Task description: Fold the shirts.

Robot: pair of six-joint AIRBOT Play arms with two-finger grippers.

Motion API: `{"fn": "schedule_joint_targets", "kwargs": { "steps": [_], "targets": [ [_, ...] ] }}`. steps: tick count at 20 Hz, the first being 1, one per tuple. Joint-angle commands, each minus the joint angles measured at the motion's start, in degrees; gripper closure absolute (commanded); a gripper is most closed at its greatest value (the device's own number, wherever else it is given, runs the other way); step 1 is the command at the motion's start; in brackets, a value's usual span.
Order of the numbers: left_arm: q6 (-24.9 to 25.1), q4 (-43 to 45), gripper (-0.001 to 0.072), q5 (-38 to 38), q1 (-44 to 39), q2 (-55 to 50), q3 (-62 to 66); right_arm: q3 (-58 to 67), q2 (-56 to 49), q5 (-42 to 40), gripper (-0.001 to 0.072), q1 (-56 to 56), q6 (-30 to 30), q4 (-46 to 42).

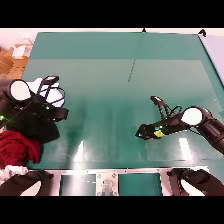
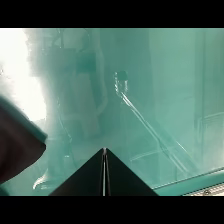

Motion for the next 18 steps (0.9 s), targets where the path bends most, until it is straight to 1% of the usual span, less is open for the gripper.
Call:
{"fn": "schedule_joint_targets", "kwargs": {
  "steps": [1, 14, 15, 17, 18],
  "targets": [
    [0.0, 0.0, 0.0682, 0.0, 0.0, 0.0, 0.0, 0.0, 0.0, 0.0, 0.0264, 0.1, 0.0, 0.0],
    [0.0, 0.0, 0.0683, 0.5, 0.0, 0.0, 0.0, 0.0, 0.0, 0.0, 0.0263, 0.1, 0.0, 0.0],
    [0.0, 0.0, 0.0682, 2.0, 0.0, 0.0, 0.0, 0.0, 0.0, 0.0, 0.0264, 0.1, 0.0, 0.0],
    [-0.1, -0.1, 0.0682, 5.5, 0.0, 0.0, 0.0, 0.0, 0.0, -0.1, 0.0289, 0.1, 0.0, 0.0],
    [-0.7, -1.0, 0.0682, 8.6, 0.0, 0.0, 0.0, 0.0, 0.0, -1.1, 0.0288, 0.1, 0.0, 0.0]
  ]
}}
